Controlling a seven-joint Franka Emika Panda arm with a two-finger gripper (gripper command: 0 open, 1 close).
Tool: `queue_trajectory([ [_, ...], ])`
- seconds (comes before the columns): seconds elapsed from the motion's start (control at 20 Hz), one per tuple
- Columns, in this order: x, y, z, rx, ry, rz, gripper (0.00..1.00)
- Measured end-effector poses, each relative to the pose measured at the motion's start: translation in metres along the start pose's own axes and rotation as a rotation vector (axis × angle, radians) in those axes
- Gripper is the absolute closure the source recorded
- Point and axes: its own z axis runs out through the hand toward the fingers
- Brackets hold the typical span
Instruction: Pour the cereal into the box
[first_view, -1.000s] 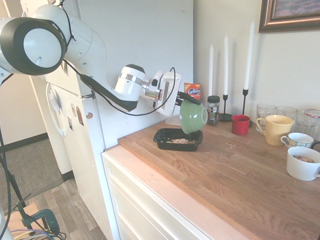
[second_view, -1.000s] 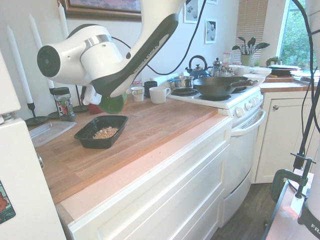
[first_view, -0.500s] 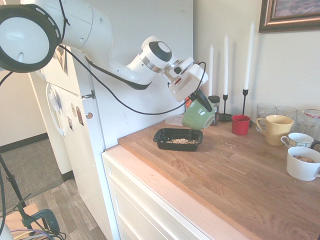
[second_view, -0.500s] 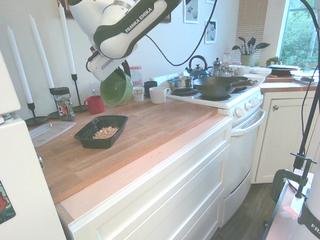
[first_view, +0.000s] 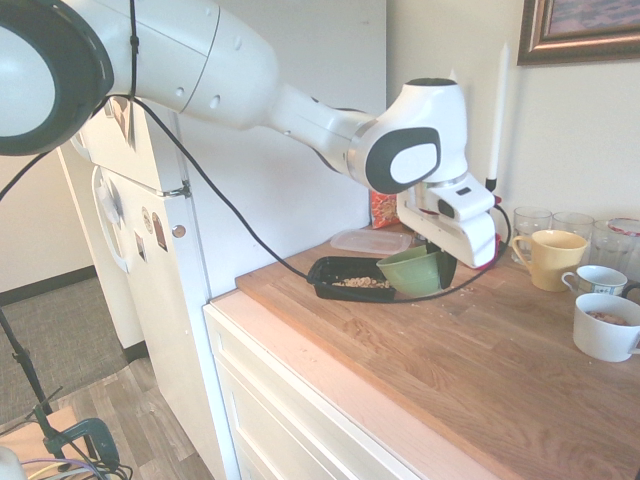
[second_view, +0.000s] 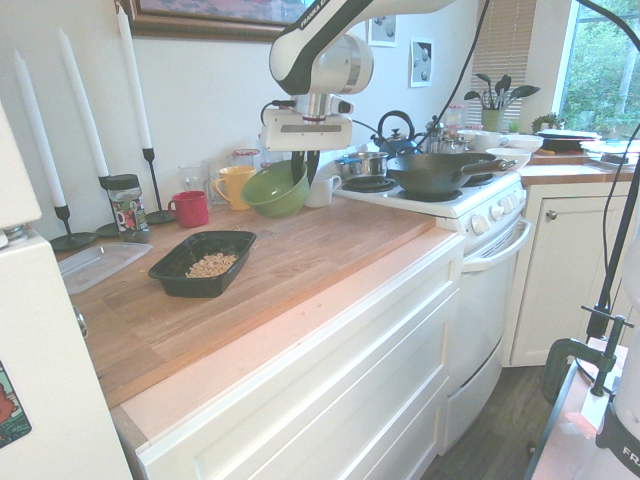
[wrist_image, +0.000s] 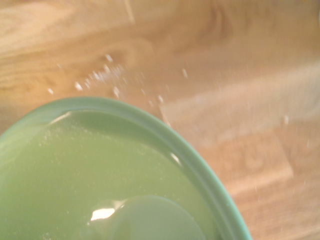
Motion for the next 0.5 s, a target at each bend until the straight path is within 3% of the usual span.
queue_trajectory([
  [0.25, 0.042, 0.043, 0.031, 0.178, -0.203, 0.095, 1.0],
  [0.5, 0.078, 0.06, 0.053, 0.199, -0.239, 0.157, 1.0],
])
